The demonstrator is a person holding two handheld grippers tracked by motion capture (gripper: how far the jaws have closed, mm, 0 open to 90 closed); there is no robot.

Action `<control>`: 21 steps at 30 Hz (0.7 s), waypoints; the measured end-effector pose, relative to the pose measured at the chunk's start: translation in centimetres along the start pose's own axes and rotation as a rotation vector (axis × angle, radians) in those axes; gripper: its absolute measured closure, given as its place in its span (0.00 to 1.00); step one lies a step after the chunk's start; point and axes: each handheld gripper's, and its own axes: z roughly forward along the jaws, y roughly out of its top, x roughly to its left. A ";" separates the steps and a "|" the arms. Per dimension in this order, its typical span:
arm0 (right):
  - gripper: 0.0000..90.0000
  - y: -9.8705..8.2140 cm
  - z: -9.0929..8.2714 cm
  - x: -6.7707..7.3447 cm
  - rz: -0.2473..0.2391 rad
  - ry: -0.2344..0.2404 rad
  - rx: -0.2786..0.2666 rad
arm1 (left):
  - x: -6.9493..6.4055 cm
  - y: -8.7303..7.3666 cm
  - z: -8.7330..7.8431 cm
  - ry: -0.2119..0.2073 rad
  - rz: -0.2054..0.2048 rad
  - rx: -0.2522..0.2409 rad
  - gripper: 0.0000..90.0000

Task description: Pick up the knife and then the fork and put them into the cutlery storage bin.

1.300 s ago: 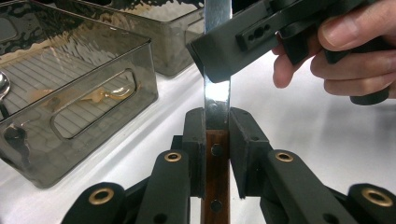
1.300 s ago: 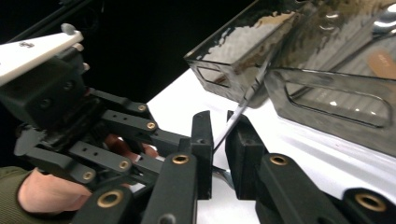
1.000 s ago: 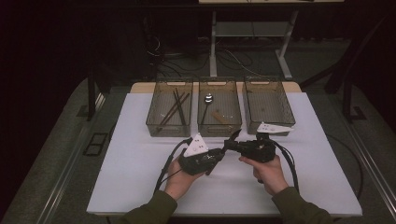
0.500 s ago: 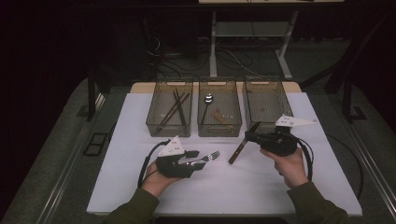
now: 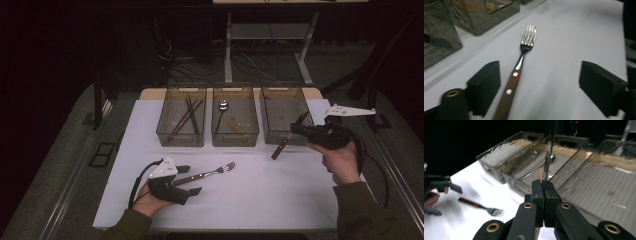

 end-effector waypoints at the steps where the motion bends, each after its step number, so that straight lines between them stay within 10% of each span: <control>1: 0.99 0.4 -0.2 -0.2 0.002 -0.008 -0.004 | 0.1 -0.1 0.0 -0.001 -0.005 -0.005 0.14; 11: 0.99 5.3 -1.5 -2.8 -0.041 -0.163 -0.024 | 0.1 -0.2 0.1 0.027 -0.033 -0.002 0.00; 21: 0.99 7.0 1.0 -6.7 -0.029 -0.268 0.117 | 0.0 -0.1 0.2 0.019 -0.033 0.000 0.00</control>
